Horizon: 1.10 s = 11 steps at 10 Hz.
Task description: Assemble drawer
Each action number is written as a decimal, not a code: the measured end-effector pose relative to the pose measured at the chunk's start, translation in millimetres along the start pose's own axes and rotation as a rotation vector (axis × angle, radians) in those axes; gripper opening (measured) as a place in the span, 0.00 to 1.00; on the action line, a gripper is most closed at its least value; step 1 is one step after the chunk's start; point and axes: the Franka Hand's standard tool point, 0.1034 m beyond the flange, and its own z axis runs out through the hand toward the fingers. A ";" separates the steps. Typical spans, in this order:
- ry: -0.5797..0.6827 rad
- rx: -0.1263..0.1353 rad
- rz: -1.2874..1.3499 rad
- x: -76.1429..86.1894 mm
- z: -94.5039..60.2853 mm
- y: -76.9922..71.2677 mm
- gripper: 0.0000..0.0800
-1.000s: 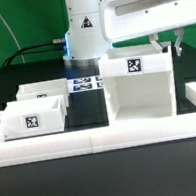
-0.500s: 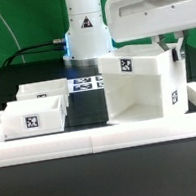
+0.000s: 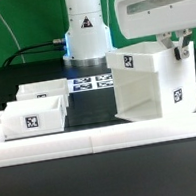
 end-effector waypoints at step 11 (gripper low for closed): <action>-0.066 0.072 0.552 8.3 5.6 -12.8 0.06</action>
Offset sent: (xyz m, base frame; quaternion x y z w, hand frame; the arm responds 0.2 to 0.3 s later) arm -0.0056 -0.0027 -0.0104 0.0291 0.0164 0.2428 0.9695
